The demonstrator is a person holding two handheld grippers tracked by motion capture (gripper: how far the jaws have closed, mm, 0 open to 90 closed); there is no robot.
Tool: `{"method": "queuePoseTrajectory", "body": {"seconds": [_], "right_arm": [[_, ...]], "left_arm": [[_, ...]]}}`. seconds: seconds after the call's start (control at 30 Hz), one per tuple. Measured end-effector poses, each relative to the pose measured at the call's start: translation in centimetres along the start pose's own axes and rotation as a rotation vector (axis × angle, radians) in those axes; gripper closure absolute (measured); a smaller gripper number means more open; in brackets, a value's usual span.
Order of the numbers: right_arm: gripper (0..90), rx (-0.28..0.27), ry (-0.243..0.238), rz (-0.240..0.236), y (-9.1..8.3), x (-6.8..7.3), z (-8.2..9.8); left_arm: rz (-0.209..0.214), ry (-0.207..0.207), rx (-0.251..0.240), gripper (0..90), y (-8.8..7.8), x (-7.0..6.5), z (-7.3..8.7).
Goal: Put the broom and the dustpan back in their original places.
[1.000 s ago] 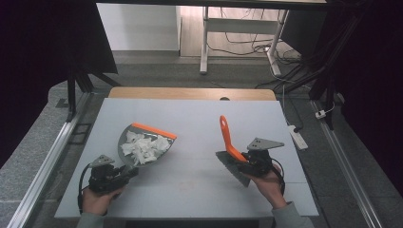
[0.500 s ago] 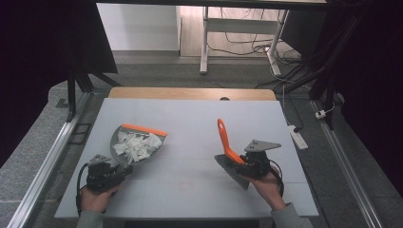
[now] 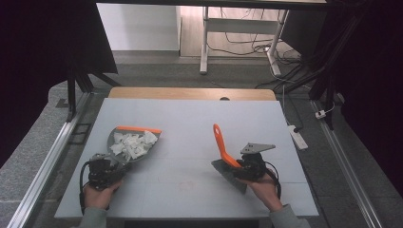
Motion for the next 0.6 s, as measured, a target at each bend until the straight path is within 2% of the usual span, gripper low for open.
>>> {"method": "queuePoseTrajectory", "body": {"seconds": [0.13, 0.43, 0.6], "right_arm": [[70.7, 0.019, 0.031, -0.009, 0.4, -0.5, 0.7], [70.6, 0.057, 0.041, -0.013, 1.1, -0.8, 1.3], [70.7, 0.091, 0.064, -0.001, 1.6, -1.4, 1.9]], "left_arm": [[-0.018, -0.011, 0.007, 61.2, 0.4, 0.1, 0.1], [-0.052, -0.035, 0.018, 61.2, 1.1, 0.4, 0.2], [-0.063, -0.039, 0.034, 60.9, 1.4, 0.5, 0.4]]}}
Point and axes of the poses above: each handheld gripper's, and its own axes: y roughly forward along the jaws, z roughly out of its underside, x roughly to its left, the point moved 9 cm from there along y, roughly forward along the jaws, and after that the axes turned 14 degrees about -y, right-handed, at the moved point
